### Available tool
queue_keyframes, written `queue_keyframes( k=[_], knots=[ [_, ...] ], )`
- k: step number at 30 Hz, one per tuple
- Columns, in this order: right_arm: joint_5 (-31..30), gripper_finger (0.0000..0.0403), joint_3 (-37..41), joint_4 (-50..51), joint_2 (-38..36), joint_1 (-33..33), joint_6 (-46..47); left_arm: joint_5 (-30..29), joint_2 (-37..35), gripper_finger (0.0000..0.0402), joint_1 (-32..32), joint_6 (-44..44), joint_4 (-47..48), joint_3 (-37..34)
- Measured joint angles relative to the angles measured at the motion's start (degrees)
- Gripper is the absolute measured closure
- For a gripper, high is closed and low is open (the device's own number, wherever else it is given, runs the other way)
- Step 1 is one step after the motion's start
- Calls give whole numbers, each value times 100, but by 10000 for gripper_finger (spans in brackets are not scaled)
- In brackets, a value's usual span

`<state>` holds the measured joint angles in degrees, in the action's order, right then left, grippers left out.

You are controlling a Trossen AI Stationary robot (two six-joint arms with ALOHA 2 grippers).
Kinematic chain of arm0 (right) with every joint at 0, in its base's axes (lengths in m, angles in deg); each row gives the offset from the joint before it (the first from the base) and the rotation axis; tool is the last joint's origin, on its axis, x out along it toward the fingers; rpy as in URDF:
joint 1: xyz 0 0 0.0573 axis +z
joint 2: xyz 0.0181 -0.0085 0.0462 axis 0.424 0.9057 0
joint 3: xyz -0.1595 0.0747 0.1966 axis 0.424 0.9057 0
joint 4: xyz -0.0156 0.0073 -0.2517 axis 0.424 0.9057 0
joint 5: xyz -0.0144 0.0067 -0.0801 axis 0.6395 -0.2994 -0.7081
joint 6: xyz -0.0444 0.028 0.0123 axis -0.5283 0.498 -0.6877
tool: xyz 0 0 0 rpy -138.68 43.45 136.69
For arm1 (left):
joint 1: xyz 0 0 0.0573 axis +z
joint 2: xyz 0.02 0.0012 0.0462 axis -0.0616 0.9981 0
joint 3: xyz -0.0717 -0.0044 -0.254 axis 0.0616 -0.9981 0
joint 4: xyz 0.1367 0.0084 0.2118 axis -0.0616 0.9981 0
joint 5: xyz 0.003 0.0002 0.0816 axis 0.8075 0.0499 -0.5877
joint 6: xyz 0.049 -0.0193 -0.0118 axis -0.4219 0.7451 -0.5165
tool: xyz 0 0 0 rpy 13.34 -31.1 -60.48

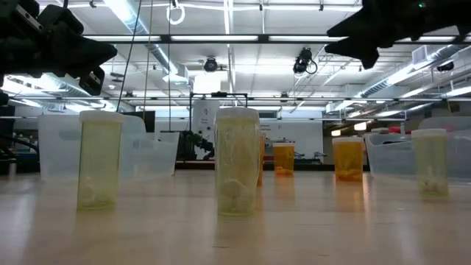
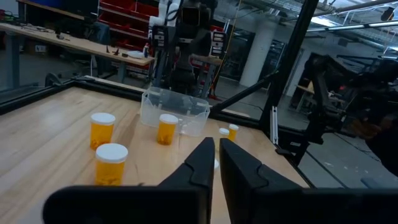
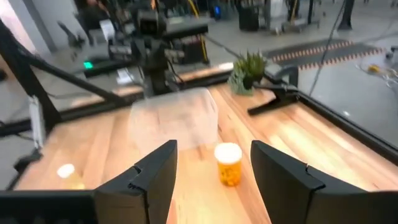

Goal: Pick and place medicine bottles into bin by pill shape (circle, oval)
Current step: Put the middle right large orange pill bottle into the right transparent bin

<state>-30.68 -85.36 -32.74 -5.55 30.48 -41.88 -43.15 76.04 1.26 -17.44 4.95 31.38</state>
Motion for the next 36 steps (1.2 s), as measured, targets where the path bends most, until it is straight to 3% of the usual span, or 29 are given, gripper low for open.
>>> queue_keyframes(
  k=[9, 20, 36],
  knots=[
    [-233, 192, -1320, 1225, 1017, -2, -14, 0, 2, 371, 0, 0, 1, 0],
    [-258, 191, -2267, 2377, 1782, -305, 251, 0, 2, 373, 0, 0, -1, 1],
    [-251, 191, -4265, 4484, 3512, -463, 220, -1, 2, 367, 1, 0, 1, 2]
  ],
)
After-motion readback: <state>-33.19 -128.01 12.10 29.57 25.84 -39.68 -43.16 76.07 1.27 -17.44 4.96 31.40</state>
